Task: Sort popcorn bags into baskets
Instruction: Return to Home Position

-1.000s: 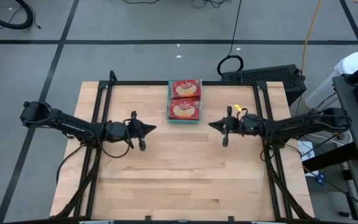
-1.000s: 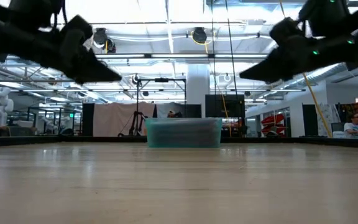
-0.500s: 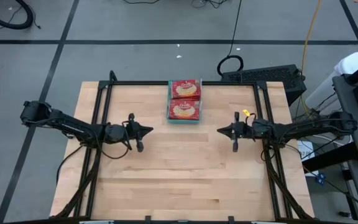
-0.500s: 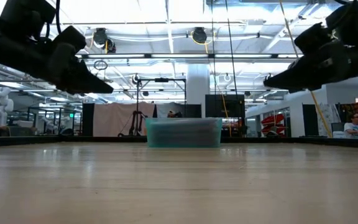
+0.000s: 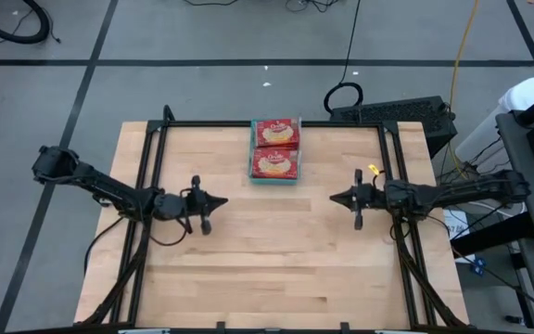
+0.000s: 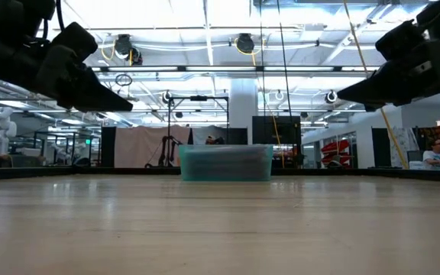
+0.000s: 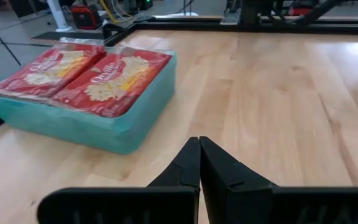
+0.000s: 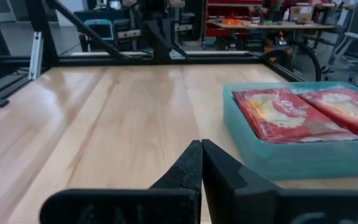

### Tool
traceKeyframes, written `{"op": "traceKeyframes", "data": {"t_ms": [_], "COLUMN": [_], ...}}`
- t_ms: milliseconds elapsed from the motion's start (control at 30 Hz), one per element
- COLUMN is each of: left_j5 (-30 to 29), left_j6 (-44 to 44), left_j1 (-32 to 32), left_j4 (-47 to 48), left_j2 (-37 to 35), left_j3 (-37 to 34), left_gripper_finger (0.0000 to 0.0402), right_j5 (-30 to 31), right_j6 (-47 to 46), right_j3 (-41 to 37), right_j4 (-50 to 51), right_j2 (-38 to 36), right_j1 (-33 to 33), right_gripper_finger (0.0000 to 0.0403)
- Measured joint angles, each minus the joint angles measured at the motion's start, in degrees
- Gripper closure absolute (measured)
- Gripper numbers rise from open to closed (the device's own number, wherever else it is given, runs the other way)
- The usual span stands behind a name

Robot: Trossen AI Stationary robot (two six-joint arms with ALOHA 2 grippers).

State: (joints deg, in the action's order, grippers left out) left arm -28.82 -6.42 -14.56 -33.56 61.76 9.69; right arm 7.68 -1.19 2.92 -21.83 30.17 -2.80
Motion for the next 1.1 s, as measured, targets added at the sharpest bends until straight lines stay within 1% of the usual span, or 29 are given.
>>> {"op": "traceKeyframes", "data": {"t_ms": [167,367,533,700,800,1000,1100], "left_j5": [-0.1,-0.4,-0.4,7.1,8.1,8.3,9.3], "left_j6": [-1.5,-2.8,0.4,7.5,10.3,10.7,11.0], "left_j1": [-1.6,-2.6,-2.6,-2.6,-2.6,-1.8,-1.7], "left_j4": [-2.3,-11.8,-10.9,-10.7,-9.5,-3.4,-3.1], "left_j2": [-1.2,-5.3,-7.7,-10.9,-13.8,-19.3,-20.9], "left_j3": [-1.9,-9.3,-9.1,-9.2,-9.1,-9.1,-9.1], "left_gripper_finger": [0.0399,0.0399,0.0399,0.0399,0.0399,0.0399,0.0399], "right_j5": [-0.1,-0.2,-0.2,-0.3,-0.4,-0.3,-0.2], "right_j6": [0.5,1.4,2.7,4.2,6.0,7.8,8.0], "right_j3": [0.0,-0.1,-0.1,-0.1,-0.1,-0.1,-0.1], "right_j4": [6.5,12.1,16.6,19.9,21.7,20.6,20.3], "right_j2": [-5.5,-14.0,-20.9,-27.1,-30.2,-30.1,-30.1], "right_j1": [-1.2,-1.9,-1.8,-1.8,-1.8,-1.7,-1.7], "right_gripper_finger": [0.0403,0.0403,0.0403,0.0403,0.0403,0.0403,0.0403]}}
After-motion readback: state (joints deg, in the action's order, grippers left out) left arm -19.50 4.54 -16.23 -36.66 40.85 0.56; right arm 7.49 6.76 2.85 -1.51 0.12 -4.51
